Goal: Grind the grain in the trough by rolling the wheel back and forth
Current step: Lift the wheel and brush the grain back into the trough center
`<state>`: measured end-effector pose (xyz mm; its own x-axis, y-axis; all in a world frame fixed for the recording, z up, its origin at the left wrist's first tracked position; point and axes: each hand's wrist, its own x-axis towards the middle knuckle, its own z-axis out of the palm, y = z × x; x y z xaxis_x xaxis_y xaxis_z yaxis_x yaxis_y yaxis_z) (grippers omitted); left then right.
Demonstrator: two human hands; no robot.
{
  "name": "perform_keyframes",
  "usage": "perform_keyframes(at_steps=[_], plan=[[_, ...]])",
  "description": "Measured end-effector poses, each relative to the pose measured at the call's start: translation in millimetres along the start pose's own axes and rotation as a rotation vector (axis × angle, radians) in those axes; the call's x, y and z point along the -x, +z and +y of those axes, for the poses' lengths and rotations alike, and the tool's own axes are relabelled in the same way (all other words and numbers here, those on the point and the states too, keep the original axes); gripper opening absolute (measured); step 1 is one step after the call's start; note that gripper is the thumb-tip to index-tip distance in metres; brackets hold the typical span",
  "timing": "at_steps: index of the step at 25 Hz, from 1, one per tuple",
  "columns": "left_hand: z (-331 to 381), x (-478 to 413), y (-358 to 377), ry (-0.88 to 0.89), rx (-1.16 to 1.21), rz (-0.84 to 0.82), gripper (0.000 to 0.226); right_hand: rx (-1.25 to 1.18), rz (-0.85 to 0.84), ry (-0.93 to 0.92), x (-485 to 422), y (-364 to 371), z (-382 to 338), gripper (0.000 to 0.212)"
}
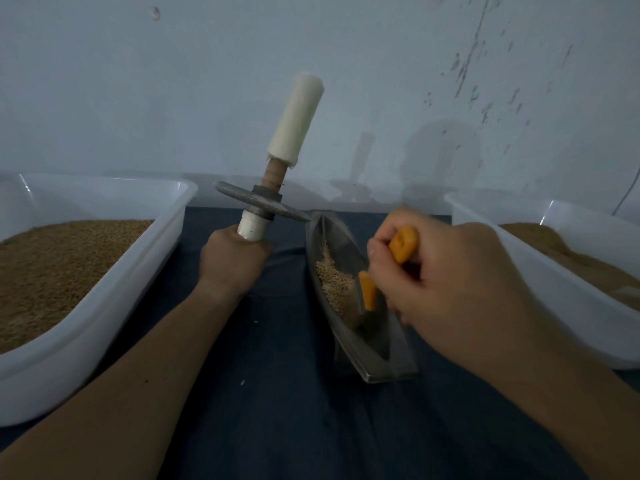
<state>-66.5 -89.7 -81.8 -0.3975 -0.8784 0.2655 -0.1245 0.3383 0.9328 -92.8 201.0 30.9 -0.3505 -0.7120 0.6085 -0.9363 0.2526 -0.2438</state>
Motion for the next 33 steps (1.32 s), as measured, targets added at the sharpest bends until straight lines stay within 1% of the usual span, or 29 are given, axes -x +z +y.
perform_keyframes(at_steps=[2,4,7,11,12,14,16,17,19,21,22,23,24,26,27,29,31,33], plan=[[-0.5,-0.3,-0.6,-0.005,0.006,-0.001,0.017,-0.073,0.105,-0.037,2.0,-13.1,-1.5,0.024],[-1.1,-0.8,-0.4,-0.008,0.015,0.0,0.018,-0.084,0.143,-0.067,4.5,-24.9,-4.2,0.026],[-1.1,-0.5,0.3,-0.005,0.018,0.005,0.017,0.005,0.09,-0.088,10.6,-20.5,-6.3,0.028],[-0.3,-0.5,-0.2,-0.015,0.03,-0.004,0.016,0.007,-0.078,0.065,10.9,8.8,-2.6,0.023],[-0.1,-0.8,-0.3,-0.019,0.031,-0.009,0.015,-0.002,-0.08,0.084,9.9,12.2,0.5,0.022],[-0.1,-1.3,-0.3,-0.021,0.033,-0.011,0.013,-0.006,-0.009,0.06,7.1,7.1,5.0,0.022],[-0.6,-1.5,-0.4,-0.02,0.024,-0.004,0.014,0.007,0.108,-0.011,8.6,-6.2,3.8,0.025],[-0.7,-1.3,-0.3,-0.02,0.021,-0.003,0.014,0.011,0.14,-0.043,10.8,-11.7,1.0,0.026],[-0.7,-1.2,-0.1,-0.018,0.019,0.001,0.016,0.011,0.113,-0.065,14.7,-10.5,-3.1,0.027],[-0.6,-1.0,-0.8,-0.017,0.02,0.001,0.018,0.018,-0.004,-0.008,16.8,3.6,-1.7,0.025],[-0.4,-0.5,-1.0,-0.018,0.023,-0.004,0.018,0.021,-0.036,0.027,16.1,9.1,1.0,0.024],[-0.1,0.1,-1.0,-0.019,0.024,-0.01,0.018,0.002,-0.018,0.046,14.3,11.1,5.1,0.023],[0.4,0.3,-0.6,-0.018,0.019,-0.013,0.019,-0.037,0.043,0.047,11.0,10.4,10.3,0.022],[1.0,-0.1,0.2,-0.011,-0.008,-0.008,0.02,-0.089,0.184,-0.001,4.3,5.3,18.3,0.024],[1.2,-0.3,0.2,-0.007,-0.022,-0.003,0.02,-0.095,0.221,-0.033,1.7,5.5,21.5,0.024],[1.2,-0.2,0.0,-0.008,-0.031,0.002,0.021,-0.111,0.209,-0.066,-1.2,15.1,27.0,0.021],[1.3,1.1,-0.3,-0.008,-0.025,0.001,0.021,-0.083,0.132,-0.04,-0.8,28.3,31.5,0.019],[2.2,2.9,-0.4,0.0,-0.025,-0.003,0.02,-0.09,0.124,-0.016,0.3,33.6,39.3,0.019]])
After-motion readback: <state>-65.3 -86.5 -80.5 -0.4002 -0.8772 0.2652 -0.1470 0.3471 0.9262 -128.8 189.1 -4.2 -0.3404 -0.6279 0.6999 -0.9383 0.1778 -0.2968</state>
